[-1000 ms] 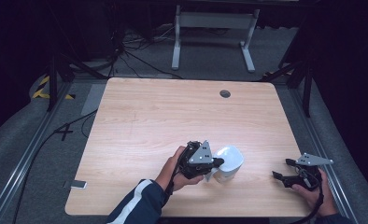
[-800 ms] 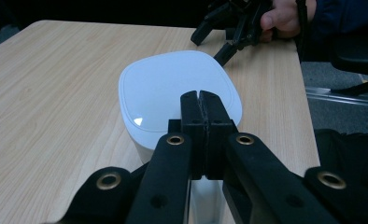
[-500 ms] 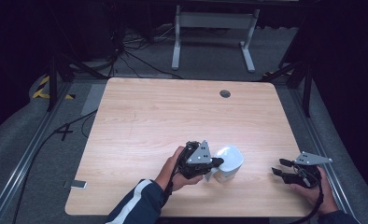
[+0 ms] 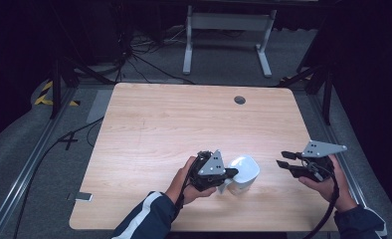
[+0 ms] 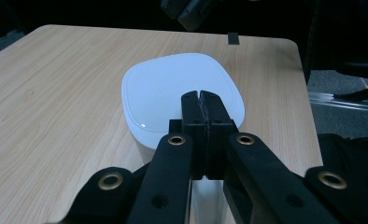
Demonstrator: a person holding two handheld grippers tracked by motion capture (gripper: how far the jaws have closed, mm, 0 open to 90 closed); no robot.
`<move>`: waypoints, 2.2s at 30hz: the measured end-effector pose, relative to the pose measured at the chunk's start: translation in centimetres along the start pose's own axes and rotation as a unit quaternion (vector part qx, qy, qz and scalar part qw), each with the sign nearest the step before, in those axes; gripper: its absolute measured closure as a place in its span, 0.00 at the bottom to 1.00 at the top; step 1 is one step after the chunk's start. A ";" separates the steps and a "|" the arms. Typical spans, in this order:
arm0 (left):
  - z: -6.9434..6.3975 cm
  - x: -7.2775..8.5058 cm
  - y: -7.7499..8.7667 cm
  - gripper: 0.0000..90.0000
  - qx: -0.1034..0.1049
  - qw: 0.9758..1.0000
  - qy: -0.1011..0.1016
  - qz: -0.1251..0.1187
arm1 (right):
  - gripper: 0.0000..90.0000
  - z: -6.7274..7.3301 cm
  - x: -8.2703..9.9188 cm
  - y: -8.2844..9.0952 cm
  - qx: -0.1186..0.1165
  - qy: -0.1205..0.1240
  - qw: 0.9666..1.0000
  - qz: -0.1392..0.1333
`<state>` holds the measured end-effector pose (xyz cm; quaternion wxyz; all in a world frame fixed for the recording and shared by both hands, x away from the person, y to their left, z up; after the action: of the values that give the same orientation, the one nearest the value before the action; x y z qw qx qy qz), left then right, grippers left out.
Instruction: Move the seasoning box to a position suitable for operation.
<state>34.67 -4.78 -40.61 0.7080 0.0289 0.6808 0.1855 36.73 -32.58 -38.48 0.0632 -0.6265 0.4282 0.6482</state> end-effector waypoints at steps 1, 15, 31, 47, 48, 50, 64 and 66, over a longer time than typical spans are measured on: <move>0.0 0.1 0.1 1.00 0.001 1.000 0.000 -0.002 | 0.80 0.2 -1.2 -0.6 -0.003 0.010 1.000 -0.005; -0.1 0.3 0.3 1.00 0.006 1.000 0.000 -0.011 | 0.99 2.1 -1.2 -3.3 -0.056 0.036 0.998 0.017; -0.1 0.6 0.5 1.00 0.006 1.000 -0.008 -0.017 | 0.99 3.1 -1.0 -2.8 -0.082 0.050 0.995 0.016; -0.4 1.7 -0.4 1.00 0.004 1.000 -0.017 0.013 | 0.99 4.1 -1.8 -2.3 -0.096 0.059 0.994 -0.002; -0.4 1.6 -0.3 1.00 0.005 1.000 -0.019 0.010 | 0.99 4.3 -1.9 -2.2 -0.093 0.063 0.994 -0.005; -0.3 1.5 -0.2 1.00 0.004 1.000 -0.014 0.007 | 0.99 4.7 -2.4 -2.1 -0.095 0.071 0.993 -0.013; 0.2 1.6 1.6 1.00 -0.009 1.000 -0.019 0.022 | 0.99 6.8 -4.5 -1.9 -0.111 0.093 0.988 -0.044; 0.5 2.0 2.6 0.99 -0.017 0.999 -0.017 0.029 | 0.99 7.1 -4.7 -2.1 -0.114 0.095 0.988 -0.047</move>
<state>34.63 -1.68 -41.69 0.7144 0.0397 0.6640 0.2171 33.63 -24.67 -36.49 -0.0189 -0.7079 0.3259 0.6263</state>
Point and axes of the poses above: each handheld gripper's, and its own axes: y roughly backward along the jaws, x roughly out of its underside, z roughly to its left, the point moved 4 cm from there along -y, roughly forward along the jaws, and after that the axes turned 10 degrees about -z, right-handed, at the moved point
